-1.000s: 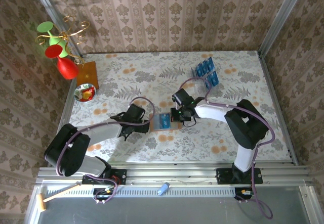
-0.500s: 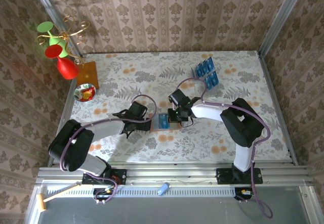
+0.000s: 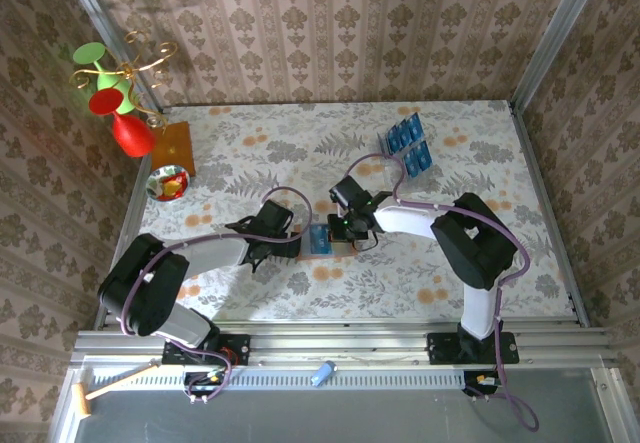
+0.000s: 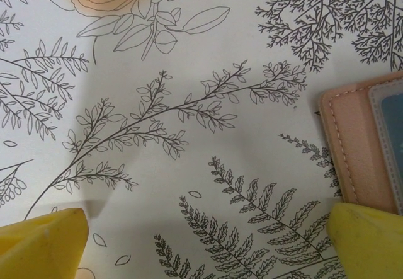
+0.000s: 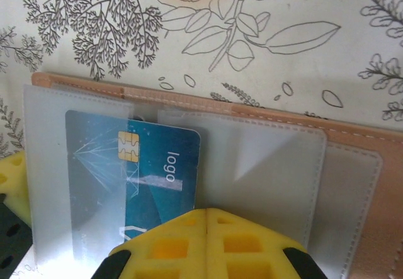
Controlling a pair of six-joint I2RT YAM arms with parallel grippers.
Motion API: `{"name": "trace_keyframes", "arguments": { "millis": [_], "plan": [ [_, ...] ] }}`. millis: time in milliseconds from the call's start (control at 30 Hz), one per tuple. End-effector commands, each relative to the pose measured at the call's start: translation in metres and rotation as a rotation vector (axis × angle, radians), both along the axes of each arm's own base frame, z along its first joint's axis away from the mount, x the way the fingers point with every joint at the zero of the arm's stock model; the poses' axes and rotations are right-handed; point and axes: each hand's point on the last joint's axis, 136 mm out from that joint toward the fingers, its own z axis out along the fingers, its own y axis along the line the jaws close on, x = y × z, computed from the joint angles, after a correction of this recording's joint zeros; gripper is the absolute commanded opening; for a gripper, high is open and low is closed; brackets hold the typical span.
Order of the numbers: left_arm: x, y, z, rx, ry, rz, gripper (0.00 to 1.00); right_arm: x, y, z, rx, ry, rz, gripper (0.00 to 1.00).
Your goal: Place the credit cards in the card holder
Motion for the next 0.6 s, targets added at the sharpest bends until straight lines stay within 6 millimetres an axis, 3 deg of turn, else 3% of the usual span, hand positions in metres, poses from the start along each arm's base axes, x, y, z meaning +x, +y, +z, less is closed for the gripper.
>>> {"name": "trace_keyframes", "arguments": {
  "millis": [0, 567],
  "plan": [
    [-0.004, -0.006, -0.006, 0.002, 0.029, -0.014, 1.00, 0.000, 0.013, 0.000, 0.023, 0.012, 0.005, 0.00],
    [-0.004, -0.010, -0.002, 0.001, 0.021, -0.018, 1.00, 0.000, 0.034, 0.009, 0.097, 0.021, 0.016, 0.00]
  ]
}}
